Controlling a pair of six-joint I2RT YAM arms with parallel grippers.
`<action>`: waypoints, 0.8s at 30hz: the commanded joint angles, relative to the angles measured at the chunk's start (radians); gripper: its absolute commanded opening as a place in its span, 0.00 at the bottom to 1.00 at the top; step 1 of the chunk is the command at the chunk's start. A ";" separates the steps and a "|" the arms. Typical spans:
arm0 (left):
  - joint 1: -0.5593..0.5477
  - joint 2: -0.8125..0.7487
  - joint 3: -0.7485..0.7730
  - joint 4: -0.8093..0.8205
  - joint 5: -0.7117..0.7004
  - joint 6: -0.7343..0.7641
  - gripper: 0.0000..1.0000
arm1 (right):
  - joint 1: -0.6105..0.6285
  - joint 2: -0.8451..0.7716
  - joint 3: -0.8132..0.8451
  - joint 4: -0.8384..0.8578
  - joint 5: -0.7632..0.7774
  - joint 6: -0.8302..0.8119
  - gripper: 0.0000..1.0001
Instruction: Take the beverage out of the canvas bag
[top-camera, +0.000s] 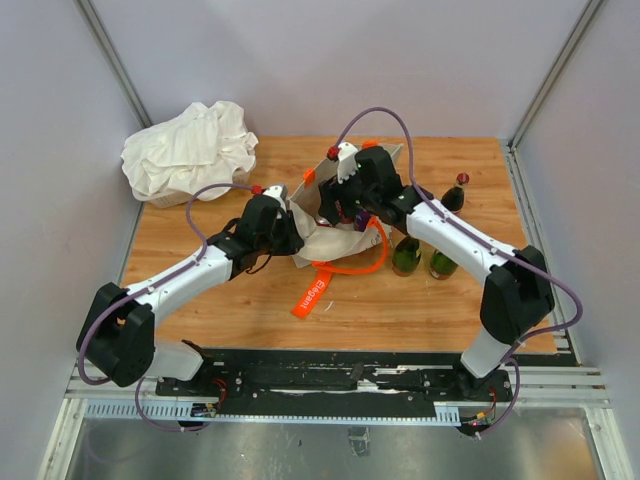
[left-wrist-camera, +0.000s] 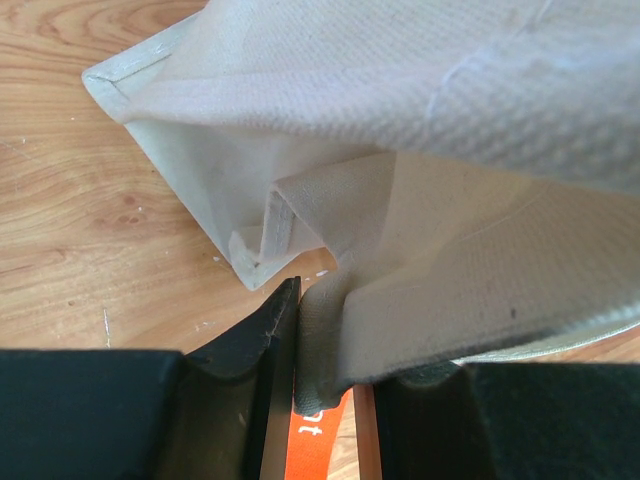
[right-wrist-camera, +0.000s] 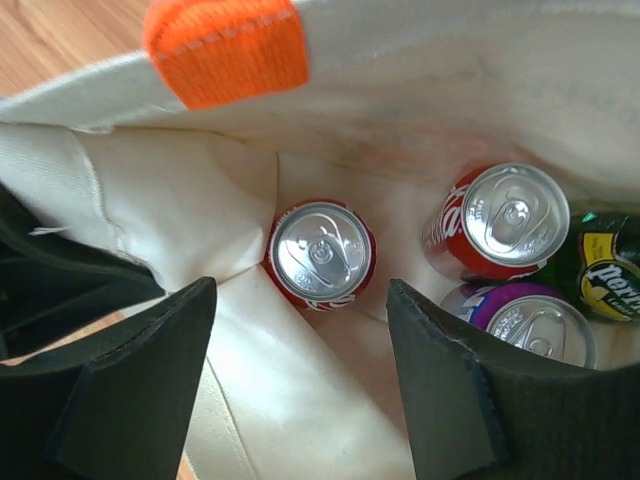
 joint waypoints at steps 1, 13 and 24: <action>0.001 -0.008 -0.025 -0.047 -0.017 0.000 0.29 | 0.014 0.034 -0.026 -0.017 -0.015 0.011 0.71; 0.001 0.003 -0.009 -0.049 -0.018 0.010 0.30 | 0.023 0.115 -0.030 -0.031 -0.003 -0.013 0.94; 0.001 0.001 -0.015 -0.048 -0.021 0.015 0.30 | 0.024 0.152 0.007 0.002 0.061 -0.006 0.92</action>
